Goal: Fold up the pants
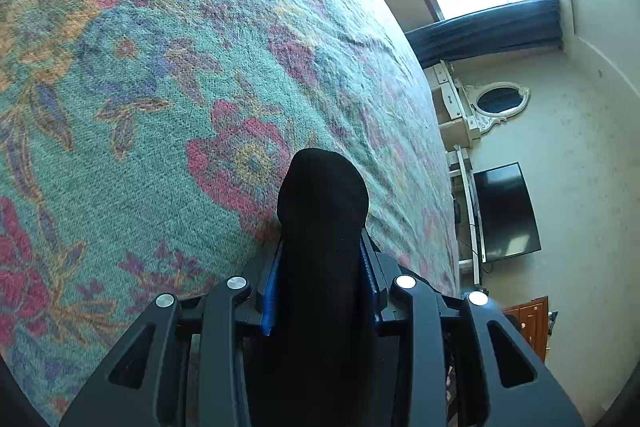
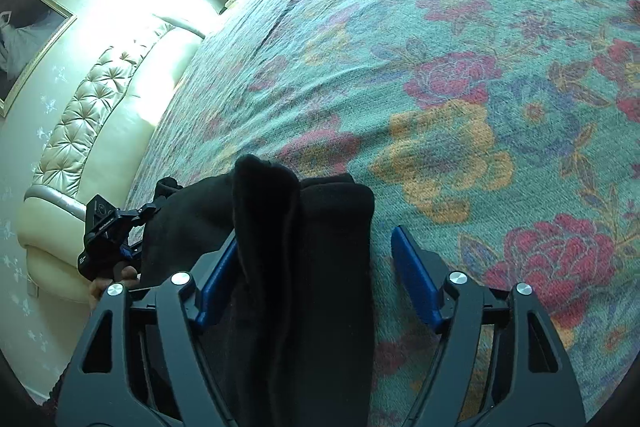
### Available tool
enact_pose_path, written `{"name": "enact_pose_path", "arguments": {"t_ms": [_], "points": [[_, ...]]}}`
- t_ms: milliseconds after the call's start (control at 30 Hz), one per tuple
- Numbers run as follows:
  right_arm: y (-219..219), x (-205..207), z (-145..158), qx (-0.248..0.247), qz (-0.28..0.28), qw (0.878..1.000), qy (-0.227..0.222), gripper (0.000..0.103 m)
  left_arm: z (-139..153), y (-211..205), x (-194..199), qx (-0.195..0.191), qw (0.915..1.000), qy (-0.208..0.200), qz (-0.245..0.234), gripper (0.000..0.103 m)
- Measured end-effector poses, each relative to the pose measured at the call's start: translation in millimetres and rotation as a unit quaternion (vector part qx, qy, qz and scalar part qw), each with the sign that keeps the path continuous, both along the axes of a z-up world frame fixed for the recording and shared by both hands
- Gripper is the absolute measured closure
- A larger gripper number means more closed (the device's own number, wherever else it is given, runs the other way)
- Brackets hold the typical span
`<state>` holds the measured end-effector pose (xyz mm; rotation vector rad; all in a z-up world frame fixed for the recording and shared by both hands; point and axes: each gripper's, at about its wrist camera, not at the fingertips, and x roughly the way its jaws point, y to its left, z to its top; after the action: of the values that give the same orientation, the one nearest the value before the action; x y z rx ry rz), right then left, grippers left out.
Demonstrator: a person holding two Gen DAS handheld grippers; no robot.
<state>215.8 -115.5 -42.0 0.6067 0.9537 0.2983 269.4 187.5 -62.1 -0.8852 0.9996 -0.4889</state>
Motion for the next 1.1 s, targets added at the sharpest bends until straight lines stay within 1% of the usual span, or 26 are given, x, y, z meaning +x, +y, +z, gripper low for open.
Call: {"name": "enact_pose_path", "arguments": {"t_ms": [67, 133, 200, 267, 367, 433, 467, 533, 600, 633, 700, 800, 867, 900, 967, 1033, 1100], "points": [[-7.3, -10.5, -3.3, 0.012, -0.004, 1.0, 0.009, 0.024, 3.6, 9.6, -12.8, -0.015, 0.9998, -0.008, 0.006, 0.069], [-15.6, -21.6, -9.9, 0.043, -0.01, 0.999, 0.022, 0.023, 5.5, 20.4, -29.4, -0.023, 0.9996, -0.013, 0.014, 0.069], [-21.3, -34.0, -15.1, 0.077, -0.017, 0.996, 0.029, 0.021, 3.8, 31.8, -47.7, -0.037, 0.9992, -0.01, 0.015, 0.069], [-19.9, -44.5, -16.6, 0.092, -0.015, 0.995, 0.033, 0.019, -1.2, 42.5, -66.6, -0.045, 0.9988, 0.001, 0.018, 0.069], [-8.8, -59.3, -16.1, 0.098, -0.004, 0.994, 0.037, 0.016, -12.7, 51.2, -94.8, -0.062, 0.9976, 0.022, 0.022, 0.069], [1.6, -67.8, -16.0, 0.105, 0.012, 0.994, 0.039, 0.015, -21.8, 51.5, -111.2, -0.069, 0.9965, 0.042, 0.022, 0.069], [8.0, -71.5, -16.4, 0.105, 0.022, 0.993, 0.041, 0.015, -25.0, 50.6, -117.6, -0.074, 0.996, 0.045, 0.021, 0.069], [21.6, -77.9, -14.9, 0.089, 0.037, 0.995, 0.039, 0.015, -29.5, 47.2, -126.9, -0.085, 0.9949, 0.048, 0.022, 0.069], [29.9, -84.4, -11.9, 0.065, 0.029, 0.997, 0.029, 0.015, -29.8, 43.7, -130.7, -0.089, 0.9946, 0.046, 0.026, 0.069], [33.4, -86.5, -10.8, 0.054, 0.025, 0.998, 0.026, 0.018, -29.0, 42.7, -130.8, -0.088, 0.9946, 0.045, 0.031, 0.068], [37.5, -89.6, -8.9, 0.027, 0.016, 0.999, 0.022, 0.025, -27.3, 41.8, -130.7, -0.094, 0.994, 0.042, 0.038, 0.064], [41.1, -92.7, -8.4, 0.01, 0.018, 1.0, 0.017, 0.027, -22.4, 33.3, -129.7, -0.087, 0.9948, 0.039, 0.037, 0.059], [40.0, -92.9, -10.4, 0.017, 0.019, 1.0, 0.016, 0.027, -22.7, 32.3, -131.9, -0.098, 0.9943, 0.036, 0.023, 0.047], [38.9, -93.1, -11.8, 0.022, 0.02, 0.999, 0.016, 0.027, -21.7, 31.9, -130.3, -0.107, 0.9935, 0.036, 0.014, 0.044], [35.1, -90.3, -12.6, 0.026, 0.023, 0.999, 0.017, 0.027, -18.4, 28.9, -124.3, -0.118, 0.9925, 0.032, -0.007, 0.028], [34.8, -89.4, -13.3, 0.031, 0.024, 0.999, 0.016, 0.026, -15.4, 22.8, -116.7, -0.117, 0.9923, 0.033, -0.025, 0.021], [34.0, -91.3, -14.2, 0.034, 0.024, 0.999, 0.014, 0.026, -16.9, 13.2, -114.3, -0.1, 0.9933, 0.044, -0.039, 0.019]]}}
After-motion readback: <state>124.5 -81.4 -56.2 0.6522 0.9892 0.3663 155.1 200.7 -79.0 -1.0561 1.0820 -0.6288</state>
